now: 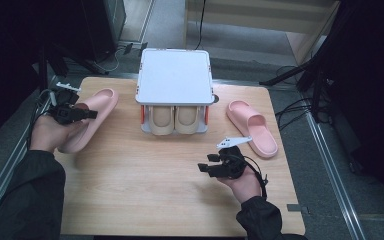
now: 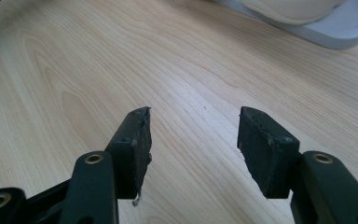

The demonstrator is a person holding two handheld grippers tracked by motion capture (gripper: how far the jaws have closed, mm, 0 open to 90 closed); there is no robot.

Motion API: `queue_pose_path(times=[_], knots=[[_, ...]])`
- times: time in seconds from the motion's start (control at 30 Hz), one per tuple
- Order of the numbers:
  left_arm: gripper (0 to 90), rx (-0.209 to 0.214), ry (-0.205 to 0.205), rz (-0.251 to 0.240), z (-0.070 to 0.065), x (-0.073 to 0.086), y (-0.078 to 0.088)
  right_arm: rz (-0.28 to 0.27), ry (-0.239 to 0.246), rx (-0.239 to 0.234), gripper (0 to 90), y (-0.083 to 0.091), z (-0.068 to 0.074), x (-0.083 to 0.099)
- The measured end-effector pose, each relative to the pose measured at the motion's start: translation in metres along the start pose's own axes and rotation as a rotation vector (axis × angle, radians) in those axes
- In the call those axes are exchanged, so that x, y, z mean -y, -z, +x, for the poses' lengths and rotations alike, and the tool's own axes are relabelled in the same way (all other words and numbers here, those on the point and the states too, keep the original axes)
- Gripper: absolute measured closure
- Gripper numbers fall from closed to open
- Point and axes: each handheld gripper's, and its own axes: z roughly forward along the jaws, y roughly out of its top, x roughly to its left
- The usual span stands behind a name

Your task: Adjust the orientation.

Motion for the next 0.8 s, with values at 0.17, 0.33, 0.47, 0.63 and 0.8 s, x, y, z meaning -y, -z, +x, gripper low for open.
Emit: queue_pose_path(times=[0.17, 0.33, 0.47, 0.63, 0.8], knots=[[84.9, 0.020, -0.027, -0.003, -0.022, 0.012, 0.013, 0.002, 0.011, -0.013, 44.8, -0.003, 0.002, -0.004], [84.8, 0.076, -0.072, 0.018, -0.042, 0.027, 0.017, 0.000, 0.015, -0.019, 44.8, -0.007, 0.002, -0.009], [84.8, 0.104, -0.121, 0.020, -0.065, 0.035, 0.017, 0.004, 0.022, -0.027, 44.8, -0.011, 0.003, -0.013], [84.7, 0.149, -0.178, 0.026, -0.097, 0.042, 0.011, 0.009, 0.032, -0.034, 44.9, -0.016, 0.005, -0.017], [84.8, 0.188, -0.210, 0.052, -0.127, 0.048, 0.001, 0.010, 0.037, -0.039, 44.9, -0.018, 0.006, -0.020]])
